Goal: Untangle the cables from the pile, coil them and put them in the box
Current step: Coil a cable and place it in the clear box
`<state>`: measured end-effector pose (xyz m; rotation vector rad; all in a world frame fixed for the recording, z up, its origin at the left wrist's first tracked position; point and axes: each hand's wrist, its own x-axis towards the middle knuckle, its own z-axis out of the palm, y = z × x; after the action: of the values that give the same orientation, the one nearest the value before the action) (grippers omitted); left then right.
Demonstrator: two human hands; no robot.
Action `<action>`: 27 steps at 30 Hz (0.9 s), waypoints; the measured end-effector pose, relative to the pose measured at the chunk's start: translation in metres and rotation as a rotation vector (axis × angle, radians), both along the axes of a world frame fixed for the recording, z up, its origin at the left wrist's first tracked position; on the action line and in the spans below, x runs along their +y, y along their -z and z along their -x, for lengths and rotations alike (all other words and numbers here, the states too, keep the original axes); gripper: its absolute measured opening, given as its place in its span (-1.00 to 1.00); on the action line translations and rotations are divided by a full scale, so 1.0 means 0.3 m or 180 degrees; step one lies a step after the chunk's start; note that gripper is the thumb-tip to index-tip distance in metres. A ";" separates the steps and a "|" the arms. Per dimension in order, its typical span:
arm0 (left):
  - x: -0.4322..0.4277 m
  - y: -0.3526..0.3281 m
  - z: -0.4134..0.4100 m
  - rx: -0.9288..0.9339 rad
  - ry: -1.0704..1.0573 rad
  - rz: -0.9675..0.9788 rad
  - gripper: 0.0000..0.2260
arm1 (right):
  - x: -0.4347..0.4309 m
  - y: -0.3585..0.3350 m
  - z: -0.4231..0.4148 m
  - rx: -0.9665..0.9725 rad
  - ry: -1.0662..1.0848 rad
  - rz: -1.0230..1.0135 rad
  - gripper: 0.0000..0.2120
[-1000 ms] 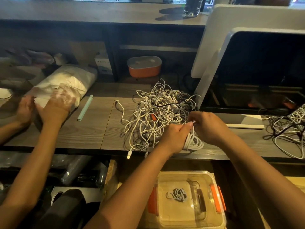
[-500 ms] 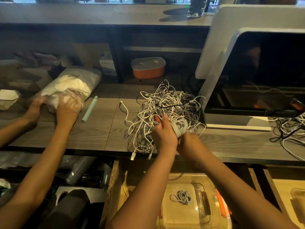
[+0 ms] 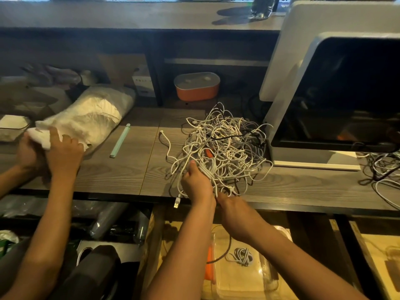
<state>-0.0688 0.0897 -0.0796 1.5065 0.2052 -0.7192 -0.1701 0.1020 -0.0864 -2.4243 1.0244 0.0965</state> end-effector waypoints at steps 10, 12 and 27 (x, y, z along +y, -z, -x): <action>0.009 0.011 0.047 -0.2489 0.1231 -0.0090 -0.67 | -0.040 -0.050 0.052 0.0108 -0.0679 0.0315 -0.77; 0.018 0.030 0.029 -0.3146 0.1564 0.0044 -0.60 | -0.069 -0.091 0.073 0.0177 -0.0777 0.0272 -0.77; 0.101 -0.029 0.161 -0.2779 0.2431 0.1158 -0.77 | -0.278 -0.252 0.088 -0.0510 0.1147 0.0025 -0.80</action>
<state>-0.1170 0.1201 -0.0709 1.3938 -1.1497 -0.5662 -0.1965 0.0186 -0.0108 -2.1732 1.3648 -0.2216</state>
